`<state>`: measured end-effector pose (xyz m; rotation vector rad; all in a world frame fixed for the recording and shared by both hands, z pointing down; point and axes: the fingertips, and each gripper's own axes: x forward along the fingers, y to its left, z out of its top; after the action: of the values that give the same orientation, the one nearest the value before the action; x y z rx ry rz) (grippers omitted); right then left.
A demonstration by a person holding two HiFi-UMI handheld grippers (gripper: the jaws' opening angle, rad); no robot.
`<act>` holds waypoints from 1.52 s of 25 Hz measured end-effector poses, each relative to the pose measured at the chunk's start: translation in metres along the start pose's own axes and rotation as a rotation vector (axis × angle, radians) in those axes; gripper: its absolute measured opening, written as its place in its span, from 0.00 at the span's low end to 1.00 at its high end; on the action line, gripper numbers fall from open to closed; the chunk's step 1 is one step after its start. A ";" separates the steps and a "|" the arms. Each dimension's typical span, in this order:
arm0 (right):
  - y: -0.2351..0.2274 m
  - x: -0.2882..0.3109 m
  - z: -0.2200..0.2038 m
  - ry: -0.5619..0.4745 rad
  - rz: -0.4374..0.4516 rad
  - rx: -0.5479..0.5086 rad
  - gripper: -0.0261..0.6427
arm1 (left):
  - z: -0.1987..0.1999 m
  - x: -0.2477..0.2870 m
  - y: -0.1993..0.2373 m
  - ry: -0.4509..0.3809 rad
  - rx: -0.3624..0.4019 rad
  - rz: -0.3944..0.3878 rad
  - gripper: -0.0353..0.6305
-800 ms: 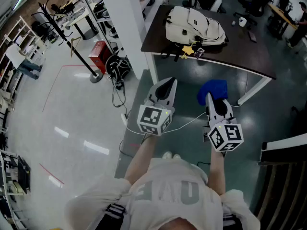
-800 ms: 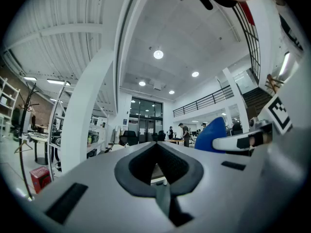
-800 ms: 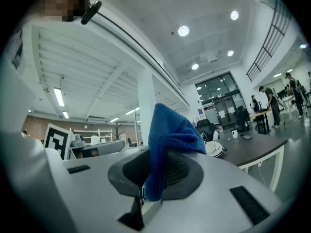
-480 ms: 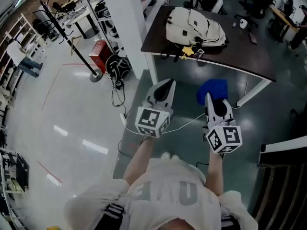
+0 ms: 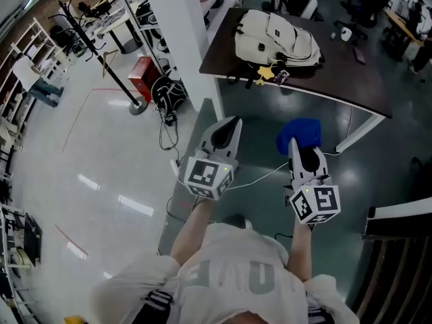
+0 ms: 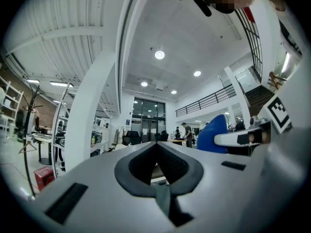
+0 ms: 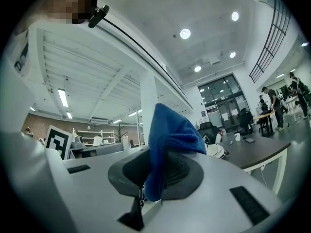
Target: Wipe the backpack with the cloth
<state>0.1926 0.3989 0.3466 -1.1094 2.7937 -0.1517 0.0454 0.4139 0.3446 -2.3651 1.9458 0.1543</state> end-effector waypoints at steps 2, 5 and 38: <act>-0.001 0.000 -0.002 0.003 0.015 0.019 0.10 | -0.002 -0.001 0.001 0.004 -0.008 0.009 0.05; -0.004 0.006 -0.003 0.011 0.032 0.026 0.10 | -0.002 0.002 0.005 -0.001 -0.023 0.020 0.05; -0.113 0.372 -0.055 0.192 0.067 0.035 0.10 | -0.074 0.273 0.250 0.052 -0.180 0.049 0.05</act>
<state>-0.0082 0.0641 0.3857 -1.0430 2.9791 -0.3152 -0.1454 0.0909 0.3853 -2.4542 2.0974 0.2858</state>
